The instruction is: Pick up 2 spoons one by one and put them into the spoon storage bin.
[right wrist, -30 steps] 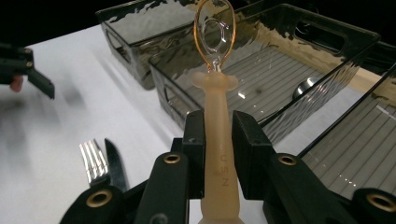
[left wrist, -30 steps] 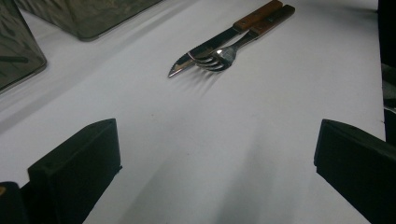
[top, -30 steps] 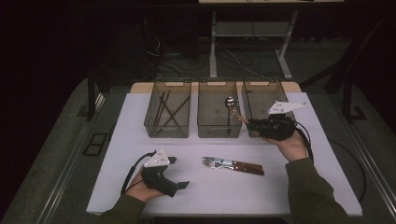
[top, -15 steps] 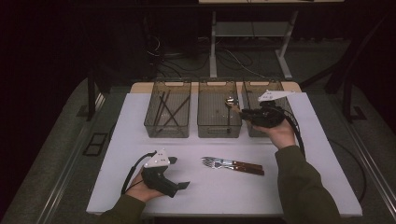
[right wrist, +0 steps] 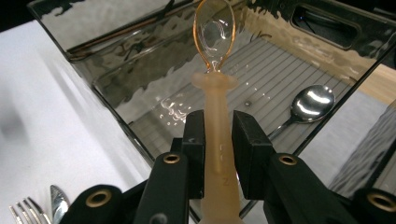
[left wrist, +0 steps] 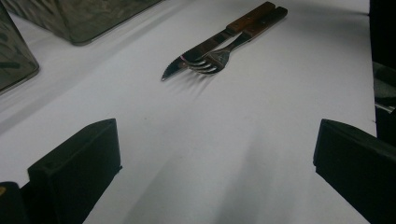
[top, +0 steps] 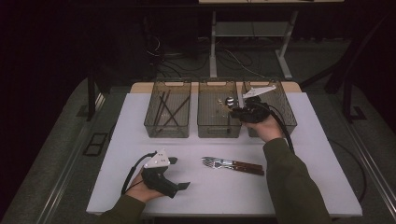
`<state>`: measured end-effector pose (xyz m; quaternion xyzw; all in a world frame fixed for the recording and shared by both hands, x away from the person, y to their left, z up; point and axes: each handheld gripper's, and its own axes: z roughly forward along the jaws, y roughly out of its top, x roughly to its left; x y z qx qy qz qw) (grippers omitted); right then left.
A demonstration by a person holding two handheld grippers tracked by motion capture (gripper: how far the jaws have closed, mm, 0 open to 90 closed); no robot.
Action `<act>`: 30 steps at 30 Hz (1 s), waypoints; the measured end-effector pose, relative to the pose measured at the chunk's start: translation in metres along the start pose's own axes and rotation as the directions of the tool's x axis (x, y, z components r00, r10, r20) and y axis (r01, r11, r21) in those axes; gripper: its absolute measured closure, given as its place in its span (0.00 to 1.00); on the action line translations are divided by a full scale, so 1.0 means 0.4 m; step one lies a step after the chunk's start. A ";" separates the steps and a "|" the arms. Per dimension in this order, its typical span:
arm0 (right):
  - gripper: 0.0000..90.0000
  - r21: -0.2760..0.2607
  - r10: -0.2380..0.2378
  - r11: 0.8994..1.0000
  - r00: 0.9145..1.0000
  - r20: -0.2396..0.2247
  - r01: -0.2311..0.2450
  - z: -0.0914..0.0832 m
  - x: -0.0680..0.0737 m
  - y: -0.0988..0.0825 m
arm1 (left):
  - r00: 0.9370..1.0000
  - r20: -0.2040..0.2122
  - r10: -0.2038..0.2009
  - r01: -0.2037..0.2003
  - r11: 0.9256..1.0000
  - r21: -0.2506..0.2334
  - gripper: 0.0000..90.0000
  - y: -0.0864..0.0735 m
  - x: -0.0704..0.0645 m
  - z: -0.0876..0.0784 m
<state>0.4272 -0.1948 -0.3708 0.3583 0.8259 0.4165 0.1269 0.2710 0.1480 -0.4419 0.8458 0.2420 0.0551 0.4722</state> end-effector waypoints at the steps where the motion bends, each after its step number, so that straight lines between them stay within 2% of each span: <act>1: 0.84 0.006 0.001 1.000 1.000 0.001 -0.001 0.005 -0.001 0.001 | 1.000 0.000 0.001 -0.001 1.000 0.002 0.00 0.000 0.000 0.000; 11: 0.83 0.056 0.001 0.998 1.000 0.002 -0.001 0.052 0.005 -0.001 | 1.000 0.000 0.012 -0.012 1.000 -0.001 0.00 0.001 0.000 0.000; 16: 0.82 0.088 0.004 0.996 1.000 0.022 -0.006 0.066 0.004 -0.007 | 1.000 0.002 0.012 -0.012 1.000 -0.001 0.00 0.001 0.000 0.000; 17: 0.79 0.085 0.008 0.996 1.000 0.026 -0.011 0.066 0.004 -0.008 | 1.000 0.002 0.012 -0.012 1.000 -0.002 0.00 0.001 0.000 0.000; 19: 0.69 0.061 0.030 0.998 1.000 0.007 -0.030 0.062 0.002 -0.006 | 1.000 0.002 0.011 -0.011 1.000 -0.004 0.00 0.001 0.000 -0.001; 21: 0.61 0.038 0.032 0.999 0.999 0.016 -0.033 0.054 0.002 -0.003 | 1.000 0.001 0.011 -0.011 1.000 -0.001 0.00 0.001 0.000 0.000; 30: 0.51 -0.035 0.064 0.997 0.998 -0.022 -0.065 -0.006 0.011 -0.003 | 1.000 0.002 0.004 -0.004 1.000 -0.002 0.00 0.001 0.000 -0.001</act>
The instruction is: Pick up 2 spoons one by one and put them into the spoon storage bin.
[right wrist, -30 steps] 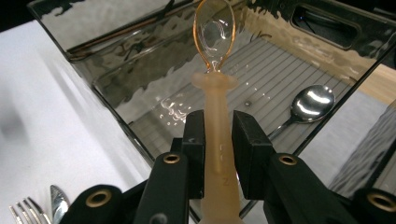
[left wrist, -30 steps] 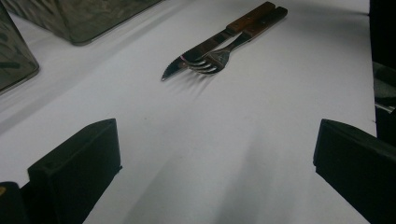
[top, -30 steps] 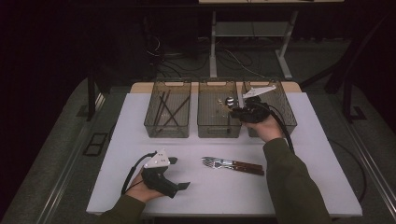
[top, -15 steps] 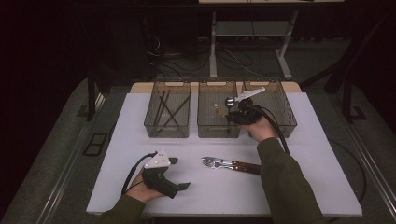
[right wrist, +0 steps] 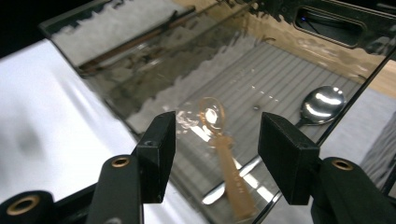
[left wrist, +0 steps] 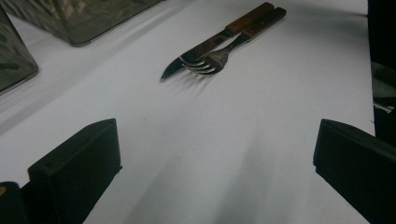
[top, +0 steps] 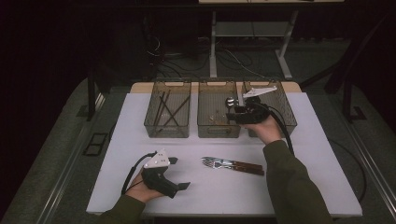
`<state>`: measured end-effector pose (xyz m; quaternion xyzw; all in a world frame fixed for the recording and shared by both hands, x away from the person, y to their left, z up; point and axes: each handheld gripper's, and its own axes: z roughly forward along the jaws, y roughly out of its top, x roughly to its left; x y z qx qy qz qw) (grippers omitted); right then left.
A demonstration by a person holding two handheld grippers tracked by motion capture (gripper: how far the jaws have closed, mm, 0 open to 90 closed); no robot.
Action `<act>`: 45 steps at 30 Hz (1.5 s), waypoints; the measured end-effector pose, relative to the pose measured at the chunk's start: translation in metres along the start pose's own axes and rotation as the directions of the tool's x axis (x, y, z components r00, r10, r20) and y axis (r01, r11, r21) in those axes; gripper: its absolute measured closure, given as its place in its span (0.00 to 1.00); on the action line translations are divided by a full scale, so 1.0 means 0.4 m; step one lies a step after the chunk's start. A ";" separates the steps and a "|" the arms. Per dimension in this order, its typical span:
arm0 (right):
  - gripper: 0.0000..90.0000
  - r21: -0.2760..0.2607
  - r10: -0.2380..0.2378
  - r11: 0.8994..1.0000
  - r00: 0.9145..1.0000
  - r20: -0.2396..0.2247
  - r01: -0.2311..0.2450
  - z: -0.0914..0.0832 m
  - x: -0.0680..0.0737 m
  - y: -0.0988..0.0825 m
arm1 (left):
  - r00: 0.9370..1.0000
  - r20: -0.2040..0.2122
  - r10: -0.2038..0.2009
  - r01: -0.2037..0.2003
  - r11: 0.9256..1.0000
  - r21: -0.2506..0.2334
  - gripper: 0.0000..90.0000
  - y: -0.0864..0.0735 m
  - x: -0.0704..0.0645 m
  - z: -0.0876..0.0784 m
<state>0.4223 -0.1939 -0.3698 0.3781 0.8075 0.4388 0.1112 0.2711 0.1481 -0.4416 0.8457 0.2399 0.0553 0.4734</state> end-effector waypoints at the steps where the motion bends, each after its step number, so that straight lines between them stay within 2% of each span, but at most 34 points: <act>1: 0.51 -0.010 0.006 1.000 1.000 -0.013 -0.007 -0.007 0.002 -0.002 | 1.000 0.000 0.000 0.000 1.000 0.000 0.00 0.000 0.000 0.000; 6: 0.49 -0.025 -0.007 1.000 0.999 -0.033 0.006 -0.039 0.016 -0.020 | 1.000 -0.002 -0.003 0.003 1.000 0.002 0.00 -0.001 0.001 0.001; 10: 0.49 -0.032 0.001 0.999 0.999 -0.053 -0.003 -0.061 0.020 -0.052 | 1.000 -0.008 -0.006 0.006 1.000 0.007 0.00 -0.002 0.001 0.002; 16: 0.50 -0.025 -0.006 1.000 0.998 -0.055 0.005 -0.090 0.018 -0.093 | 1.000 -0.012 -0.010 0.010 1.000 0.012 0.00 -0.002 0.001 0.004; 19: 0.50 -0.023 -0.025 0.999 0.998 -0.051 0.024 -0.107 0.020 -0.109 | 1.000 -0.014 -0.014 0.014 1.000 0.012 0.00 -0.003 0.002 0.006; 24: 0.50 -0.034 -0.039 0.999 0.998 -0.053 0.037 -0.135 0.026 -0.147 | 1.000 -0.015 0.001 -0.001 1.000 0.026 0.00 -0.003 0.003 0.006; 26: 0.50 -0.025 -0.050 0.999 0.998 -0.041 0.049 -0.145 0.026 -0.160 | 1.000 -0.016 0.006 -0.005 1.000 0.031 0.00 -0.003 0.003 0.006; 30: 0.52 -0.015 -0.048 0.999 0.998 -0.047 0.047 -0.167 0.028 -0.191 | 1.000 -0.015 0.008 -0.008 0.999 0.033 0.00 -0.003 0.002 0.007; 34: 0.59 0.016 -0.070 0.997 0.997 -0.035 0.071 -0.182 0.034 -0.223 | 1.000 -0.016 0.009 -0.009 0.999 0.034 0.00 -0.003 0.002 0.007; 38: 0.72 0.051 -0.089 0.995 0.996 -0.016 0.090 -0.195 0.037 -0.252 | 1.000 -0.017 0.010 -0.010 0.999 0.035 0.00 -0.003 0.001 0.007; 41: 0.83 0.087 -0.083 0.992 0.996 -0.036 0.086 -0.198 0.036 -0.275 | 1.000 -0.017 0.010 -0.010 0.999 0.035 0.00 -0.003 0.000 0.007; 45: 0.92 0.135 -0.095 0.985 0.993 -0.065 0.103 -0.201 0.034 -0.299 | 1.000 -0.017 0.011 -0.011 0.999 0.034 0.00 -0.003 0.001 0.006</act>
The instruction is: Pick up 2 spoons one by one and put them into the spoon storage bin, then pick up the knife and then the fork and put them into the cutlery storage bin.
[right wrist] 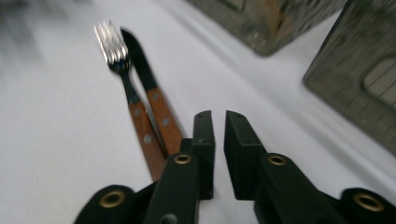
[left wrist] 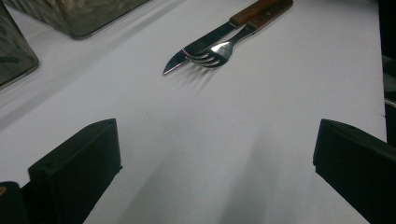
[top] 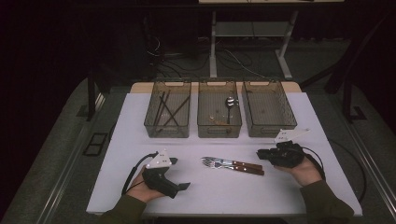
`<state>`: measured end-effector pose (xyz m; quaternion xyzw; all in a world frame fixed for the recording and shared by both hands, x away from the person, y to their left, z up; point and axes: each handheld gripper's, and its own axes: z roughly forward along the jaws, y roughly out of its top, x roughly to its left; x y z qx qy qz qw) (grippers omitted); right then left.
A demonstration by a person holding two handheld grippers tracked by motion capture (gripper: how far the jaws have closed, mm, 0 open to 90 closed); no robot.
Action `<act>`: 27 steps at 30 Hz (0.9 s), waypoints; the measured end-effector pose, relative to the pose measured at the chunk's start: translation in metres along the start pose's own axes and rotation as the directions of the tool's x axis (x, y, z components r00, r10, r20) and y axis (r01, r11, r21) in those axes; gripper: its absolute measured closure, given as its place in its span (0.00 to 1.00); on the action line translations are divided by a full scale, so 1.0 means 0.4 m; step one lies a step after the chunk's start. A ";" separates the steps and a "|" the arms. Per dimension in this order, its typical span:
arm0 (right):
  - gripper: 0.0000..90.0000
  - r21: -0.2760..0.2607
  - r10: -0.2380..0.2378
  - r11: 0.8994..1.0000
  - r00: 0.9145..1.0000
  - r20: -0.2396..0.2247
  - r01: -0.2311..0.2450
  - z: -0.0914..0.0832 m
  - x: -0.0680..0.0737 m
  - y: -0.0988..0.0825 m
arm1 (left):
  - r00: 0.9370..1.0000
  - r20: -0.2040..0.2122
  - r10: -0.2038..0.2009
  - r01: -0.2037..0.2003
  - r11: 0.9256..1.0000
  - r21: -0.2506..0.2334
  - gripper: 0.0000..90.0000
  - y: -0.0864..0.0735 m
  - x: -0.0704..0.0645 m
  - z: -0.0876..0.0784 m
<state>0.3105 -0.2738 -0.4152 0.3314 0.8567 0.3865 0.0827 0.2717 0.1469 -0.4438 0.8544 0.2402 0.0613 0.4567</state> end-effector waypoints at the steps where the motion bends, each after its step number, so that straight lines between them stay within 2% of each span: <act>1: 0.94 0.011 -0.009 1.000 1.000 -0.002 0.009 0.003 0.000 -0.005 | 1.000 0.001 0.000 0.000 1.000 0.000 0.00 0.000 0.000 0.000; 3: 0.99 0.037 -0.016 0.999 1.000 0.004 0.016 0.010 0.000 -0.010 | 1.000 0.002 -0.001 0.001 1.000 -0.002 0.00 0.000 -0.001 0.001; 10: 0.99 0.099 -0.049 0.994 0.999 0.013 0.047 0.043 0.008 -0.013 | 1.000 0.004 0.003 -0.003 1.000 -0.002 0.00 0.001 -0.001 0.000; 19: 0.99 0.135 -0.055 0.989 0.998 0.016 0.053 0.066 0.005 -0.019 | 1.000 0.004 0.008 -0.008 1.000 -0.004 0.00 0.001 -0.004 -0.001; 27: 0.99 0.145 -0.052 0.988 0.999 -0.004 0.052 0.066 0.006 -0.024 | 1.000 0.005 0.006 -0.006 1.000 0.002 0.00 0.001 -0.003 0.002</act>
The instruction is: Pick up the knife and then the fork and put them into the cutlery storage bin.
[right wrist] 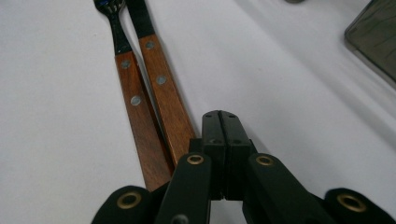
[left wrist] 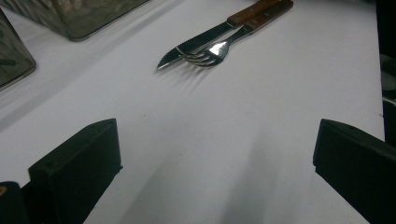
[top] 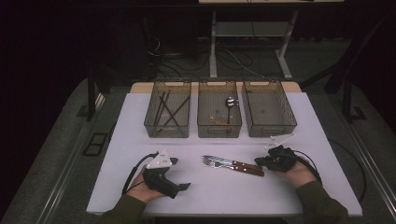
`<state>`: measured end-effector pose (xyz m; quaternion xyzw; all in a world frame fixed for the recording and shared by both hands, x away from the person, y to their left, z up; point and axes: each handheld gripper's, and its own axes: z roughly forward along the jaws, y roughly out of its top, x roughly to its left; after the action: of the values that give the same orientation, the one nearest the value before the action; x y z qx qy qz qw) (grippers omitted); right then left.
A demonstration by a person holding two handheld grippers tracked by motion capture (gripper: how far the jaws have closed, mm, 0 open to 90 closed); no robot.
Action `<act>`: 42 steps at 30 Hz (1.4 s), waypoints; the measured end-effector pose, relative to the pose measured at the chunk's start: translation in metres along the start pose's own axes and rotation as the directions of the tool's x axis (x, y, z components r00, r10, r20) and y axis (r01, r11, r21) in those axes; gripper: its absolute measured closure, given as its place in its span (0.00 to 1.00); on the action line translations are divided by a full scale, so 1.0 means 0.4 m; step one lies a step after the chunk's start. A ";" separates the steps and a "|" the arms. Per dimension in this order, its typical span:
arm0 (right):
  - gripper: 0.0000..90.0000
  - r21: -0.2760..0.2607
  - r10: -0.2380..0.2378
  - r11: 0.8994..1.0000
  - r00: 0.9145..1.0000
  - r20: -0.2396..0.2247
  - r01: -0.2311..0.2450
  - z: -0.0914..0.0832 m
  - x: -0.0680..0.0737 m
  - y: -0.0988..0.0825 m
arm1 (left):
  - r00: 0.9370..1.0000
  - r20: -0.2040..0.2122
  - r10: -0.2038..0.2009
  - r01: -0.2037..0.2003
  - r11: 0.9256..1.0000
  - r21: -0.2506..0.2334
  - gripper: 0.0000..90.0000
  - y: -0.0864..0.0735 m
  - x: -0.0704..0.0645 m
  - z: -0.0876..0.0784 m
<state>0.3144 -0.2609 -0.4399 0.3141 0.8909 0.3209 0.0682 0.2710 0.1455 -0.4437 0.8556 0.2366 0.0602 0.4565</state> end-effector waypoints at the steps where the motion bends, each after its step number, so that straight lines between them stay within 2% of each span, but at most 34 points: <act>1: 0.99 0.006 0.002 1.000 1.000 -0.004 -0.002 0.000 0.000 -0.001 | 1.000 -0.002 0.000 0.000 1.000 0.005 0.00 -0.001 0.000 0.000; 17: 0.99 0.053 -0.049 0.997 0.997 -0.067 0.053 0.000 0.030 -0.002 | 1.000 0.001 0.004 -0.004 1.000 0.002 0.00 0.001 -0.001 0.000; 21: 0.97 0.058 -0.041 0.997 0.997 -0.068 0.045 -0.003 0.034 0.001 | 1.000 0.001 0.005 -0.005 1.000 0.000 0.00 0.001 -0.001 -0.001; 24: 0.87 0.022 -0.019 1.000 0.999 -0.050 0.020 -0.011 0.030 0.005 | 1.000 0.001 0.007 -0.007 1.000 0.001 0.00 0.001 -0.001 -0.001; 26: 0.78 -0.014 0.027 1.000 0.999 -0.040 -0.028 -0.019 0.029 0.011 | 1.000 0.000 0.004 -0.004 1.000 0.002 0.00 0.001 -0.001 -0.001; 28: 0.71 -0.056 0.048 0.997 0.998 -0.043 -0.050 -0.025 0.034 0.018 | 1.000 -0.001 0.004 -0.004 1.000 0.003 0.00 0.001 -0.001 0.000; 30: 0.67 -0.079 0.050 0.995 0.997 -0.058 -0.054 -0.026 0.043 0.025 | 1.000 -0.001 0.005 -0.005 1.000 0.004 0.00 0.001 -0.002 0.000; 33: 0.61 -0.089 0.044 0.995 0.998 -0.043 -0.048 -0.017 0.059 0.039 | 1.000 -0.002 0.005 -0.005 1.000 0.003 0.00 0.001 -0.001 0.000; 36: 0.61 -0.089 0.032 0.995 0.998 -0.061 -0.037 -0.003 0.074 0.054 | 1.000 -0.001 0.005 -0.005 1.000 0.004 0.00 0.001 -0.001 0.000; 38: 0.59 -0.094 0.027 0.995 0.999 -0.046 -0.031 0.006 0.082 0.066 | 1.000 -0.001 0.004 -0.004 1.000 0.003 0.00 0.000 -0.001 0.001; 42: 0.62 -0.092 0.042 0.995 0.998 -0.036 -0.045 0.021 0.092 0.090 | 1.000 -0.002 -0.003 0.003 1.000 -0.003 0.00 0.000 -0.003 0.002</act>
<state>0.3063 -0.2127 -0.4216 0.3243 0.8690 0.3688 0.0604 0.2703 0.1445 -0.4438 0.8544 0.2382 0.0606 0.4579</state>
